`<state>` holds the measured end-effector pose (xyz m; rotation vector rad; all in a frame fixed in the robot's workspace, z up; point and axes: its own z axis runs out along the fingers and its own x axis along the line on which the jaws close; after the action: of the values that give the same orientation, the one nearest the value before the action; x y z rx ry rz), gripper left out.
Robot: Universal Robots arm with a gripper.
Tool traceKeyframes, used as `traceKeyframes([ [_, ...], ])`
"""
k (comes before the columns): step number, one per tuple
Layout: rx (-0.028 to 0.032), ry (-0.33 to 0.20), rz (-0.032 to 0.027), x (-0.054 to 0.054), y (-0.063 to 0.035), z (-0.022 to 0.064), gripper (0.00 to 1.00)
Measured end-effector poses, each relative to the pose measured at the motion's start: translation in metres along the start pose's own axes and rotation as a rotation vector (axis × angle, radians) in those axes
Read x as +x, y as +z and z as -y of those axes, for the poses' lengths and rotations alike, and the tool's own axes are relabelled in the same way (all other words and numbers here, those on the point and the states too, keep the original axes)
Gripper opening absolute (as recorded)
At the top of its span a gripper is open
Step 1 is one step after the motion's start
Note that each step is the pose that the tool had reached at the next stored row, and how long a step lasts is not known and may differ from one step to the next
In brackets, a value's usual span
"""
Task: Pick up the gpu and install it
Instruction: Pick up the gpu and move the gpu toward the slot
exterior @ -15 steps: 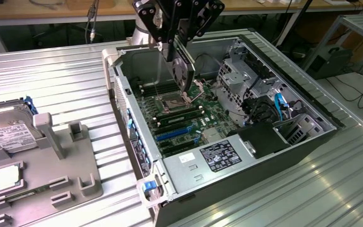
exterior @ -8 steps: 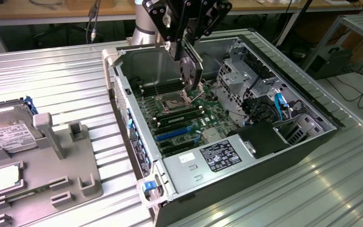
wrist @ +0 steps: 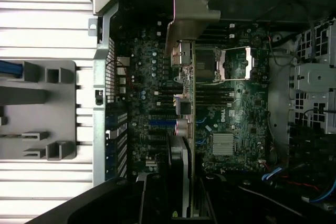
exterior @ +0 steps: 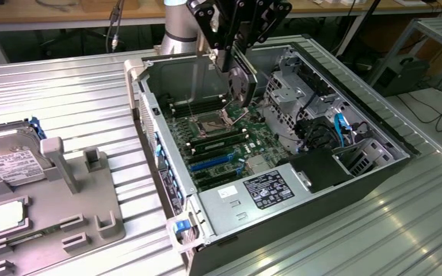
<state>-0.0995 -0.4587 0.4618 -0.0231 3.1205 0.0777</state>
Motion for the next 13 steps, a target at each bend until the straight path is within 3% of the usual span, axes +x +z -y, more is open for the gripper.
traceKeyframes([
  [13, 0.0, 0.0, 0.0, -0.03, 0.0007, 0.0005, 0.28],
])
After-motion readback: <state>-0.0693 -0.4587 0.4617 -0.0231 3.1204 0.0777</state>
